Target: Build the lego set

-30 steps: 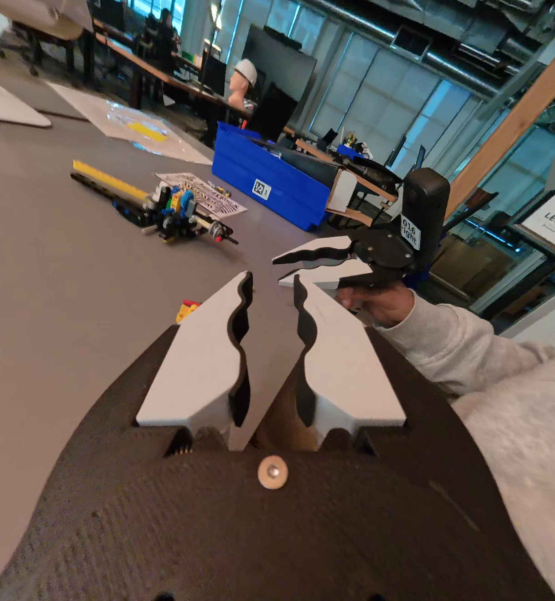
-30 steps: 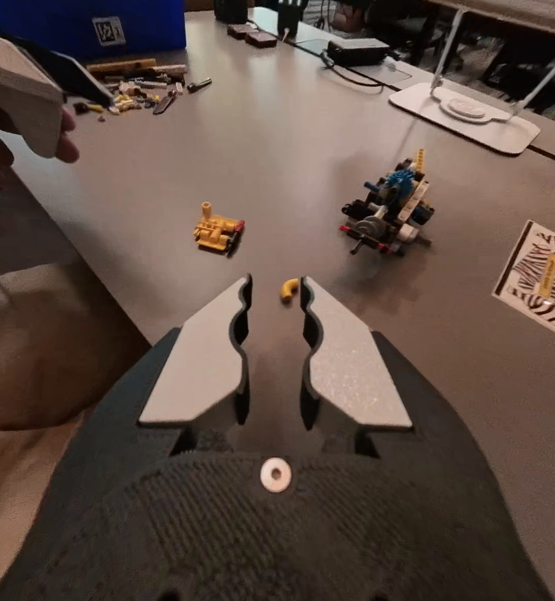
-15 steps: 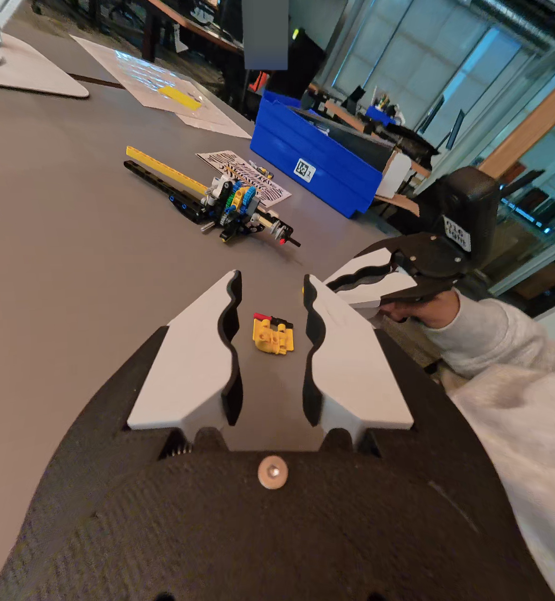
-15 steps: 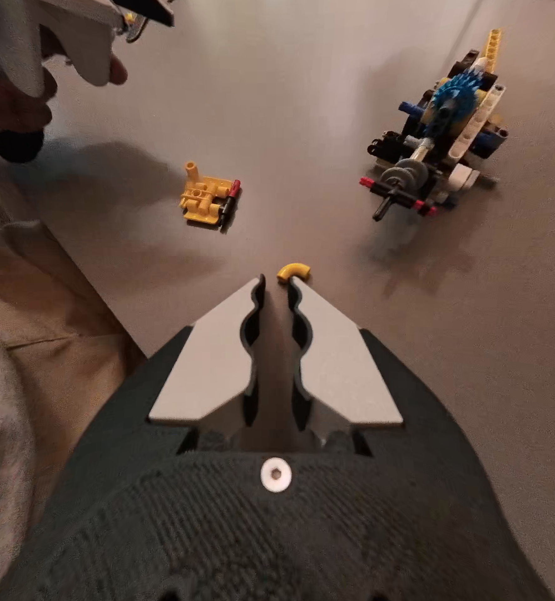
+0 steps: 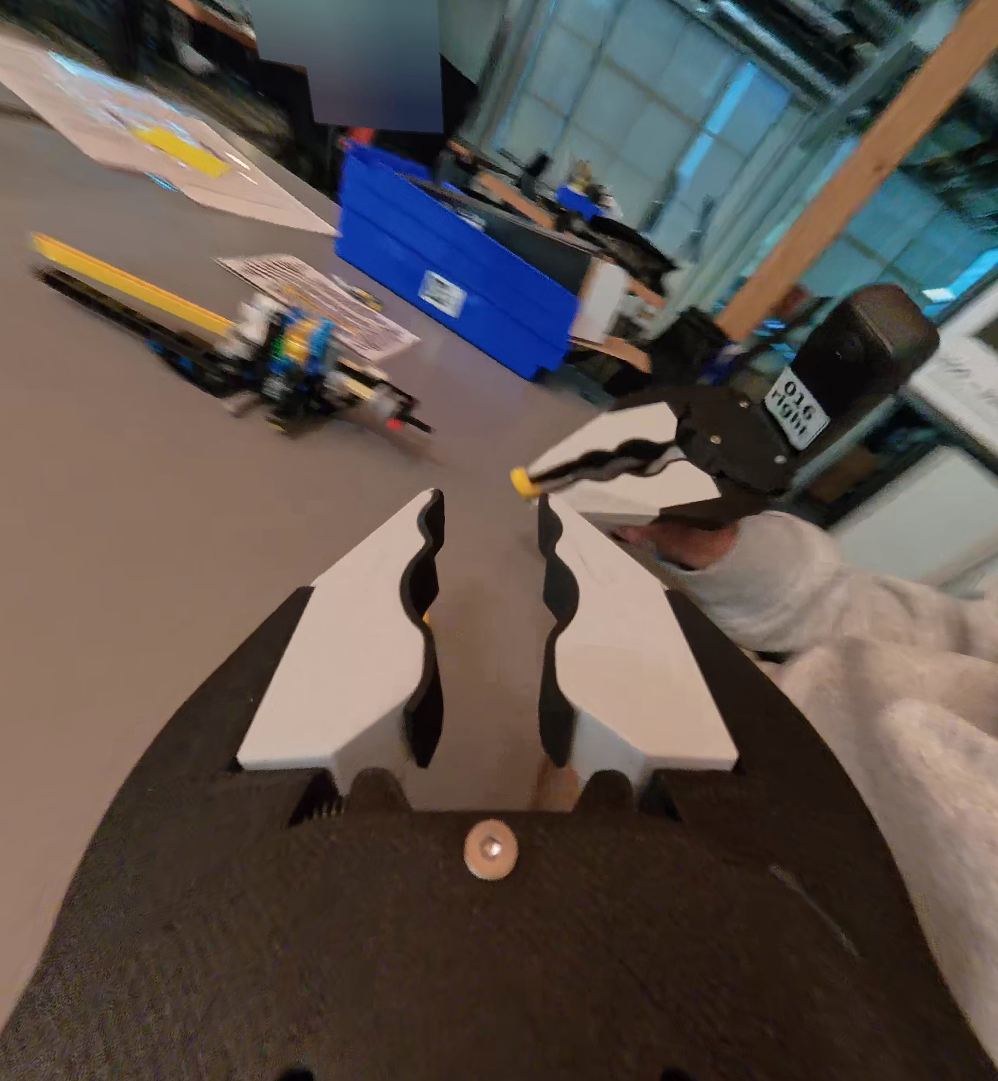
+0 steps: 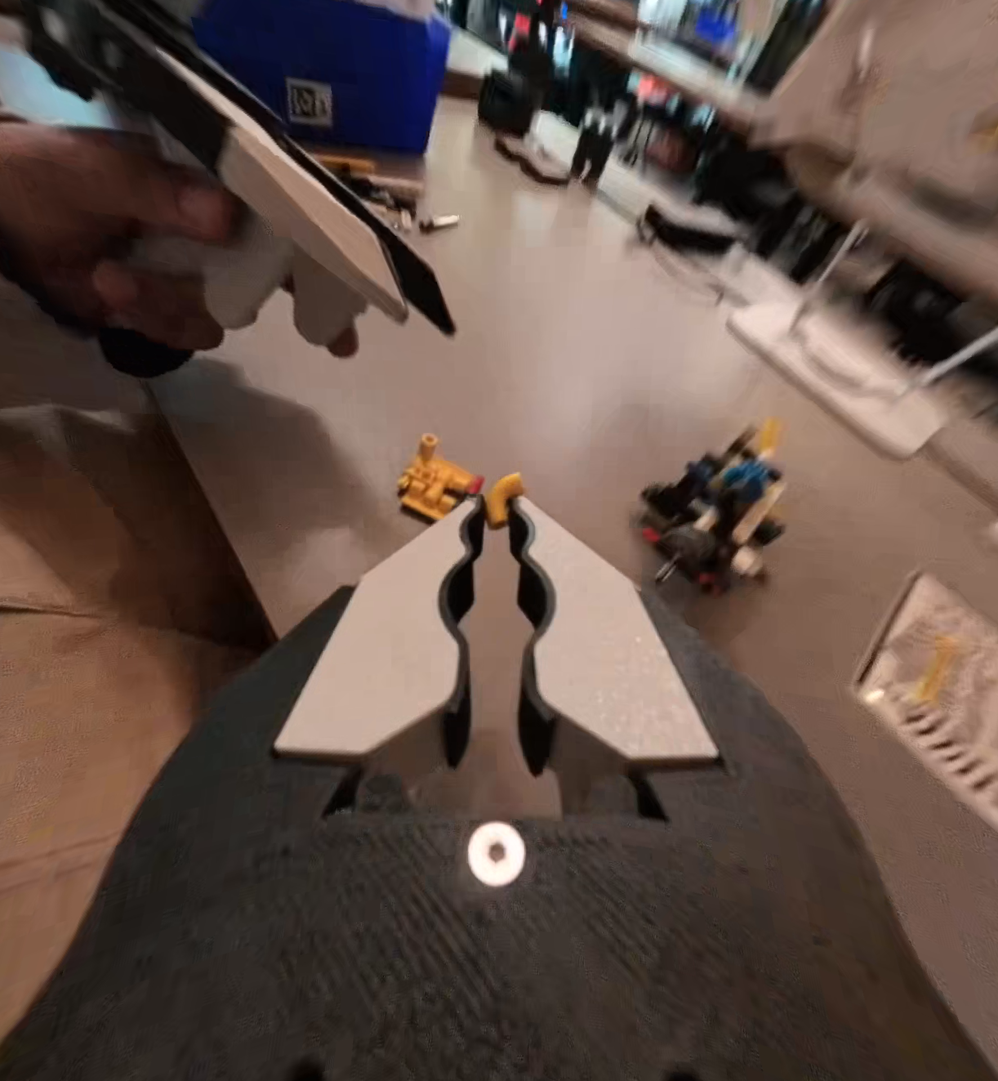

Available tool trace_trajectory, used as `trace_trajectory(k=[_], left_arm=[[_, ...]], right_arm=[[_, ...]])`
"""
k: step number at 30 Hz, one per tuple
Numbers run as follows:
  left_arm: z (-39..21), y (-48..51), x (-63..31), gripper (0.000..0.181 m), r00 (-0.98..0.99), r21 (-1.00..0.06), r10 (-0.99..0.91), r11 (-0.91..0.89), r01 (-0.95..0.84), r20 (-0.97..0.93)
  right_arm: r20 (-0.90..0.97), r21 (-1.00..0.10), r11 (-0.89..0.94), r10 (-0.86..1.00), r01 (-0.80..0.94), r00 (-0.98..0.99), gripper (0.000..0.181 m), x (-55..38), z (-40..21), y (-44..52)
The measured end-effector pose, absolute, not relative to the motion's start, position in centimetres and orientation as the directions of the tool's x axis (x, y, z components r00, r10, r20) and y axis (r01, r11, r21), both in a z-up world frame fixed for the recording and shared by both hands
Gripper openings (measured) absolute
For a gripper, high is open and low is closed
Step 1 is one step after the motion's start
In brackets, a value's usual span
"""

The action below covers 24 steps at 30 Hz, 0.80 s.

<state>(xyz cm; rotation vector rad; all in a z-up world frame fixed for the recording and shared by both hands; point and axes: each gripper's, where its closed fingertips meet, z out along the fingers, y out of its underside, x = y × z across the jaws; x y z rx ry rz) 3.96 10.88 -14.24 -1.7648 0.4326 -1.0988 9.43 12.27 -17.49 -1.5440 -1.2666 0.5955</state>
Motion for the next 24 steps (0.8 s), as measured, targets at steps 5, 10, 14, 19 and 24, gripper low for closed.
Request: trace_trajectory(k=[5, 10, 14, 19, 24], left_arm=[[-12.4, 8.6, 7.6, 0.035, 0.210, -0.754, -0.729, -0.594, 0.281, 0.652], [-11.5, 8.8, 7.6, 0.013, 0.144, -0.706, -0.712, -0.608, 0.363, 0.687], [-12.1, 9.0, 7.8, 0.024, 0.139, -0.690, -0.692, -0.636, 0.347, 0.708], [-12.9, 8.5, 8.9, 0.009, 0.209, -0.756, -0.730, -0.598, 0.266, 0.651], [-12.6, 8.7, 8.5, 0.005, 0.286, -0.830, -0.779, -0.510, 0.227, 0.557]], right_arm=[[0.730, -0.667, 0.580, 0.636, 0.468, 0.250, 0.006, 8.5, -13.4, 9.8], [0.833, -0.541, 0.688, 0.515, 0.483, 0.200, 0.006, 8.3, -13.2, 9.5], [0.860, -0.500, 0.735, 0.485, 0.458, 0.159, 0.006, 8.0, -13.2, 9.0], [0.886, -0.448, 0.775, 0.453, 0.446, 0.102, 0.007, 7.4, -13.8, 8.5], [0.866, -0.490, 0.769, 0.484, 0.410, 0.127, 0.007, 7.2, -13.7, 8.8]])
